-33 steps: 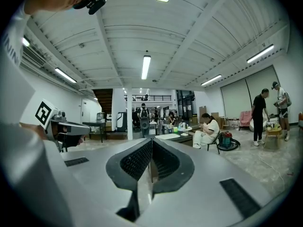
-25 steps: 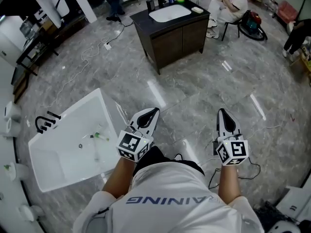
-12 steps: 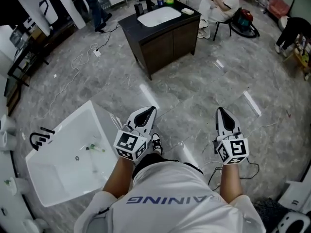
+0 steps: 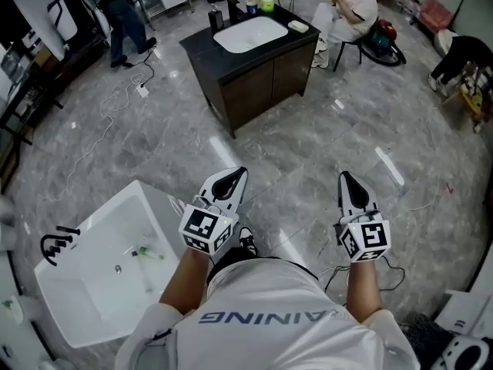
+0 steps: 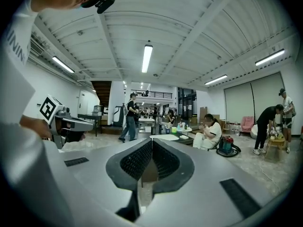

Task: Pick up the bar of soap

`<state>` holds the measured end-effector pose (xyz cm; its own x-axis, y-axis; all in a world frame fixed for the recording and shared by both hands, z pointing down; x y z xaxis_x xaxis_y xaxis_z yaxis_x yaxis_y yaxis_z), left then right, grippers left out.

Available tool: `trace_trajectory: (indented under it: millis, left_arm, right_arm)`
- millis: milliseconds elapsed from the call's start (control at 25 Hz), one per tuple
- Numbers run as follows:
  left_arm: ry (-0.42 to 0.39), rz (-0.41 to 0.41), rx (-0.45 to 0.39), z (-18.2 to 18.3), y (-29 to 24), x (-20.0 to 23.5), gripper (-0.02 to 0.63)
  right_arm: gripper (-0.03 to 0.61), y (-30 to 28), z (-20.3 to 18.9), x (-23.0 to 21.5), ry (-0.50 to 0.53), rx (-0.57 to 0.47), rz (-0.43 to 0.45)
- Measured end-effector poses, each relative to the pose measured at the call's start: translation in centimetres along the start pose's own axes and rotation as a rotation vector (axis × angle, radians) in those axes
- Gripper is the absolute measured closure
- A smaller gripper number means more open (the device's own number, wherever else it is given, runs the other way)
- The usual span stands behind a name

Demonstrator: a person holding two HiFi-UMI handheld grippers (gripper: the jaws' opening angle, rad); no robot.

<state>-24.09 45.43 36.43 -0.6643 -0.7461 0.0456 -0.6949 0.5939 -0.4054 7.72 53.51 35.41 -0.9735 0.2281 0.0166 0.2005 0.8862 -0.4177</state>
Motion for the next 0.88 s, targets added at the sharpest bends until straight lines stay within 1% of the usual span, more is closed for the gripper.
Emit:
trace_trajectory:
  millis: [120,280,480,640,720,880]
  left_arm:
    - [0.008,0.001,0.002,0.1,-0.5,3.7,0.606]
    - [0.008,0.017,0.009,-0.1,-0.2,7.9,0.606]
    - [0.018,0.010,0.010,-0.1,-1.0,10.8,0.606]
    - [0.024,-0.026,0.027,-0.2,-3.1,11.8,0.606]
    - [0.022,-0.036,0.033,0.3,-4.3,12.3,0.606]
    - [0.025,-0.002,0.040,1.5,-6.2,14.3,0.606]
  right_arm:
    - [0.560,-3.3,1.8,1.3,-0.001,0.005,-0.002]
    - [0.560,-7.1,3.5,3.4,0.012,0.000,0.017]
    - [0.560,-10.2,4.9,4.8,0.048,0.011,0.033]
    - [0.560,-12.1,4.9,3.9,0.033,0.025,0.023]
    - [0.560,-13.0,5.1,2.8,0.008,0.027,0.009]
    - [0.560,-15.7,5.7,0.4,-0.031,0.017,-0.003]
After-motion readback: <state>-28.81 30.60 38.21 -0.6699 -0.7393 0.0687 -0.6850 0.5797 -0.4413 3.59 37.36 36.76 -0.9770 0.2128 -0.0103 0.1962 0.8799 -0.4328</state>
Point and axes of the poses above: the fingertips, and each gripper's own axes: y backward along the fingers, x to its left, z out of its top, the point moved 10 cm from there along y, backward along the fingers, and after that the axes turned 15 degrees about x, right-handed, at the moved point
